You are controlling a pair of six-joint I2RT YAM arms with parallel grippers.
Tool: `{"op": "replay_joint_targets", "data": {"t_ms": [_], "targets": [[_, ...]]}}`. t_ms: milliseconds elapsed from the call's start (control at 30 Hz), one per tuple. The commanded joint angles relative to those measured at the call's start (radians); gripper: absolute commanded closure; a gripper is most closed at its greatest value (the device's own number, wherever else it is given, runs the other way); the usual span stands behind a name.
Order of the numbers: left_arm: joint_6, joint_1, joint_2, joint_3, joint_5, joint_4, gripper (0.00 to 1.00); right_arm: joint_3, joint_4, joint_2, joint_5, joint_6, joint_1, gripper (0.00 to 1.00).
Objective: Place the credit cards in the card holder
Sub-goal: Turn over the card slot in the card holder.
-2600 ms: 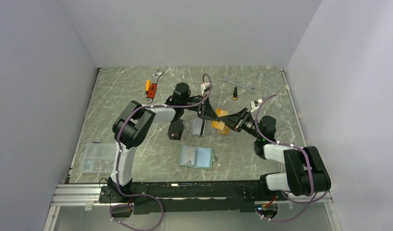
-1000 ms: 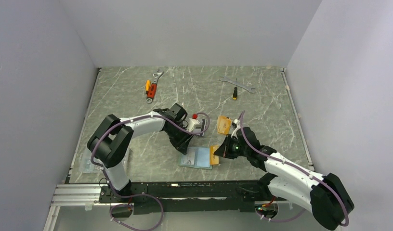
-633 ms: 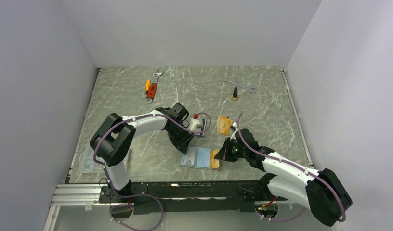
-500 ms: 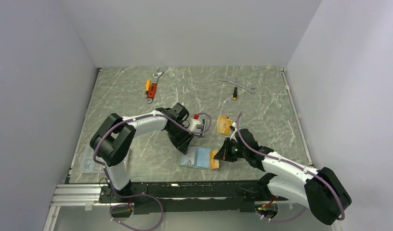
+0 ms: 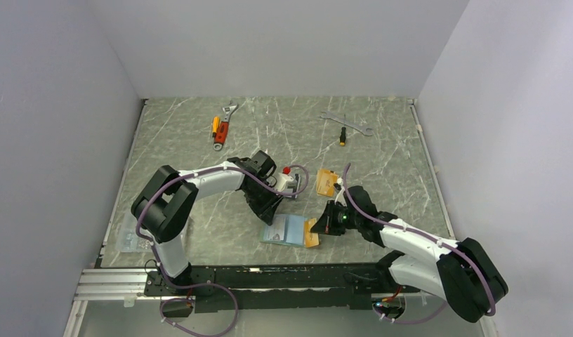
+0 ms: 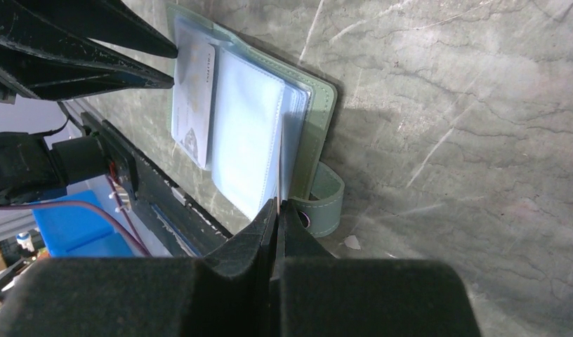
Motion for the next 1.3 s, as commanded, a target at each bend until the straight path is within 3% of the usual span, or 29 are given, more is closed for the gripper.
{"op": "replay_joint_targets", "data": {"t_ms": [0,700,1000,1267], "targets": [[0.026,-0.015,-0.015,-0.007,-0.017,0.003,0.67,0.011,0.031,-0.006,-0.05,-0.037,-0.011,1.0],[0.022,-0.01,-0.04,-0.002,-0.012,-0.001,0.7,0.109,-0.019,-0.024,-0.184,-0.088,-0.014,1.0],[0.028,0.121,-0.087,-0.009,0.166,-0.002,0.68,0.129,0.175,0.149,-0.226,-0.025,0.0,1.0],[0.091,0.143,-0.112,-0.007,0.159,-0.04,0.69,0.203,0.255,0.296,-0.237,-0.016,0.042,1.0]]}}
